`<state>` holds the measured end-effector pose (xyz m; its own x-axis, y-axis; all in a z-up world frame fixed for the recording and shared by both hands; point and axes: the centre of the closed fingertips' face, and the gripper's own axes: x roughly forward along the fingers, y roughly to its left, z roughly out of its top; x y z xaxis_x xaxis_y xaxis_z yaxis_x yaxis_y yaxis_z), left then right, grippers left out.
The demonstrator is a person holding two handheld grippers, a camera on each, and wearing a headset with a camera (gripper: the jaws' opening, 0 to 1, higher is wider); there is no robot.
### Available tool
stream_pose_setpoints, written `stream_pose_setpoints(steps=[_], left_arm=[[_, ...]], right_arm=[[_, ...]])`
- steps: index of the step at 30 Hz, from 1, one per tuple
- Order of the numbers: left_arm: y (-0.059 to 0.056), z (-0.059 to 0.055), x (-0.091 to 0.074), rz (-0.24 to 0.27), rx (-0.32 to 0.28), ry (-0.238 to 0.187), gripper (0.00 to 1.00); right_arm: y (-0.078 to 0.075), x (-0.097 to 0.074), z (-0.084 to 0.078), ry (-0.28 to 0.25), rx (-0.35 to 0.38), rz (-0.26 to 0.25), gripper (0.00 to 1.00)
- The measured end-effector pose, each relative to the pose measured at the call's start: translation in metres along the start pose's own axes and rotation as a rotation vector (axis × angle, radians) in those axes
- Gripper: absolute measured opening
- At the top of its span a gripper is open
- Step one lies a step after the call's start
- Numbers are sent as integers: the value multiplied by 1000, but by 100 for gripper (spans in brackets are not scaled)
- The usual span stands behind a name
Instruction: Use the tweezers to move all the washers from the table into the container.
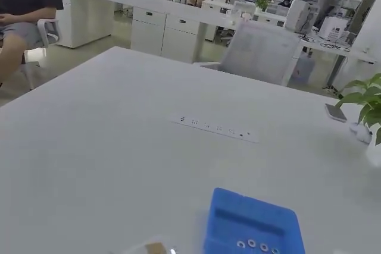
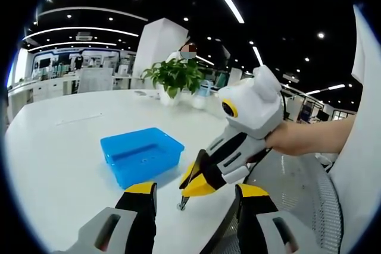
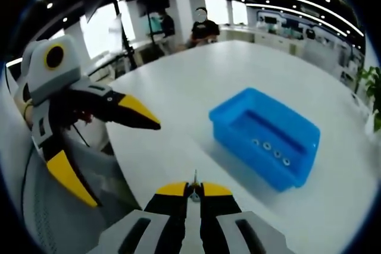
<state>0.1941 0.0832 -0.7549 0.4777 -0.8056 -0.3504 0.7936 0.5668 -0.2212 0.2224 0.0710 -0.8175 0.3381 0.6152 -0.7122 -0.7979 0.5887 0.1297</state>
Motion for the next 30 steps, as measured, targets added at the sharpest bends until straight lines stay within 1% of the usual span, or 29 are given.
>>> stream_pose_setpoints(steps=[11,18,26,28,30], left_arm=[[1,1,-1,0,1,-9,52],[1,2,-1,0,3,-12,52],[1,2,-1,5,8,-10,52],[1,2,-1,5,8,-13,52],[2,3,-2,7,8,-15,52]], right_arm=[[13,4,2,22,-21,42,4],[18,6,2,29,-22,64,4],[21,6,2,32,-22,76,4],[22,6,-1,44,-29,80,4],[22,6,0,37,-24,83,4]])
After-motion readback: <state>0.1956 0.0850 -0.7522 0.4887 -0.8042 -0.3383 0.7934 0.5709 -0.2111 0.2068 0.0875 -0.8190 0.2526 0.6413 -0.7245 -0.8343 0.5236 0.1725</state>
